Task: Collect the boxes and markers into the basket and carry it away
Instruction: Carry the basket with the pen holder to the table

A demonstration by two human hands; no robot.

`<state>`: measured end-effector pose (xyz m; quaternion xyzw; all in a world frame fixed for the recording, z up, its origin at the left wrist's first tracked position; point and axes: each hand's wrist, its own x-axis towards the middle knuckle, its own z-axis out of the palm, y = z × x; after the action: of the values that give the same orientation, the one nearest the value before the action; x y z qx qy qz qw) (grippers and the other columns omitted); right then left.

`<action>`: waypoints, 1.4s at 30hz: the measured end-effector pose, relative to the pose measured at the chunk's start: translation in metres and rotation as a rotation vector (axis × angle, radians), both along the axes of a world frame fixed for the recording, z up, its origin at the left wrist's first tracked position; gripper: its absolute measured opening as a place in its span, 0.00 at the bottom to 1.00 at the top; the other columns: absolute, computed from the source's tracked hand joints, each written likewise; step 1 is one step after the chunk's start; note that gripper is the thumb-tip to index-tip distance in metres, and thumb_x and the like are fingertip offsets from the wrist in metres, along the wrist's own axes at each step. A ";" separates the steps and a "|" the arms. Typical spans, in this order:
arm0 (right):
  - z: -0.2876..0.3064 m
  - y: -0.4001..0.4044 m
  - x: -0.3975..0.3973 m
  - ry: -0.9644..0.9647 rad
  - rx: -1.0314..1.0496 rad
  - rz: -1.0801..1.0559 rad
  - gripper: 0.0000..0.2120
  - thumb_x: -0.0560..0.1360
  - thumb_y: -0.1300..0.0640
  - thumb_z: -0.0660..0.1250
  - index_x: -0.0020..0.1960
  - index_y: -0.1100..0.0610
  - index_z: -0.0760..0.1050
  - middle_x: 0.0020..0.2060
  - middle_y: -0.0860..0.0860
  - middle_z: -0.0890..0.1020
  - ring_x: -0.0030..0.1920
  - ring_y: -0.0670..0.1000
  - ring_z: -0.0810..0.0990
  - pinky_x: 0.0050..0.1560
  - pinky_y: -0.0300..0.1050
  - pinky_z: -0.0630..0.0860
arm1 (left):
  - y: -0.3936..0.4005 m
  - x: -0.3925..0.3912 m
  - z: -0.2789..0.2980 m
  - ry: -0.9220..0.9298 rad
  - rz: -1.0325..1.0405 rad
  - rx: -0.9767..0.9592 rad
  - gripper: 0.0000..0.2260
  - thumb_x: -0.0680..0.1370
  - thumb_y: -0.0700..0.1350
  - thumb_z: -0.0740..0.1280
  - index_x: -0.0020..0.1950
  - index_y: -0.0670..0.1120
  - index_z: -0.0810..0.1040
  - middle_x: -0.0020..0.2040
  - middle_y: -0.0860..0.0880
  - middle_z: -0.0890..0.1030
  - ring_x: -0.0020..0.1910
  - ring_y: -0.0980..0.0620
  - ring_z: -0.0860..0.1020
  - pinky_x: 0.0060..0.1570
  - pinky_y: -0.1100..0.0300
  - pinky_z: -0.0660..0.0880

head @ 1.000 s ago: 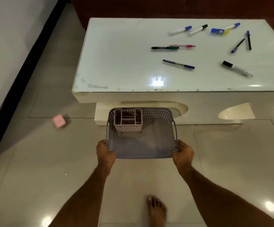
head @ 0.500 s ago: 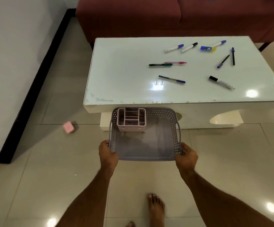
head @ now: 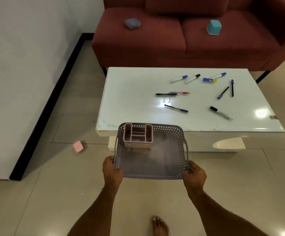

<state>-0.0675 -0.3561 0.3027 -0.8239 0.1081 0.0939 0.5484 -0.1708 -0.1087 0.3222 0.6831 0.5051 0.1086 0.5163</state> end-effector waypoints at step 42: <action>-0.008 0.215 0.213 -0.116 -0.045 0.104 0.09 0.73 0.67 0.73 0.54 0.66 0.82 0.40 0.47 0.81 0.44 0.50 0.81 0.47 0.39 0.76 | 0.208 0.179 -0.009 -0.009 0.032 0.109 0.09 0.75 0.33 0.69 0.53 0.41 0.75 0.48 0.44 0.77 0.45 0.47 0.76 0.35 0.65 0.70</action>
<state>0.1450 -0.1407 0.2950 -0.8445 0.0352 0.0717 0.5295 0.0081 0.0993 0.3128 0.7015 0.5068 0.1472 0.4790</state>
